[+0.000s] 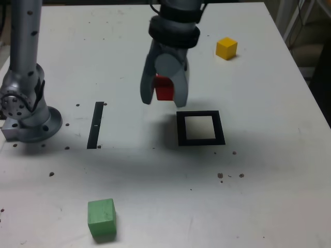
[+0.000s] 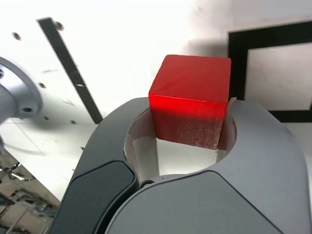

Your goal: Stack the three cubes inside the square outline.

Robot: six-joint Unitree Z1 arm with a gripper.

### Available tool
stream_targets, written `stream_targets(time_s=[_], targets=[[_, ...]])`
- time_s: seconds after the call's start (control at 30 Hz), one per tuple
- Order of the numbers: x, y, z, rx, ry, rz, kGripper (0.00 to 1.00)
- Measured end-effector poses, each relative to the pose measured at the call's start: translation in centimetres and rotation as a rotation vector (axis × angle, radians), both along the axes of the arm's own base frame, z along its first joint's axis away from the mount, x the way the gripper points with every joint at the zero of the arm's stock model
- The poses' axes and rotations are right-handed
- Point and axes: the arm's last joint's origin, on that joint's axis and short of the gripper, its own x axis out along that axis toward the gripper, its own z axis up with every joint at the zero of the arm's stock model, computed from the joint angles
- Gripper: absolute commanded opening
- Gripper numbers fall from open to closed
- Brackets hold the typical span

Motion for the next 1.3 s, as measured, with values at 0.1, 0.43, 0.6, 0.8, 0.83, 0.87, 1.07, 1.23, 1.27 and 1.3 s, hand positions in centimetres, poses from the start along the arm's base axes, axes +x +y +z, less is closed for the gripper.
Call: stream_targets(time_s=[0.1, 0.43, 0.6, 0.8, 0.83, 0.87, 1.07, 1.23, 1.27, 1.3], targets=[[1.0, -0.2, -0.4, -0.024, -0.001, 0.005, 0.29], [2.9, -0.4, -2.1, -0.066, 0.029, 0.037, 0.29], [3.6, -0.8, -2.8, -0.076, 0.040, 0.045, 0.29], [4.5, -1.7, -2.9, -0.091, 0.021, 0.050, 0.29], [4.6, -1.8, -3.1, -0.094, 0.023, 0.051, 0.29], [4.8, -2.0, -3.3, -0.098, 0.024, 0.051, 0.29], [5.4, -2.3, -4.0, -0.113, 0.018, 0.054, 0.29], [5.8, -2.4, -4.8, -0.118, 0.022, 0.055, 0.29], [5.9, -2.4, -4.8, -0.119, 0.020, 0.055, 0.29], [6.0, -2.4, -4.8, -0.120, 0.018, 0.055, 0.29]])
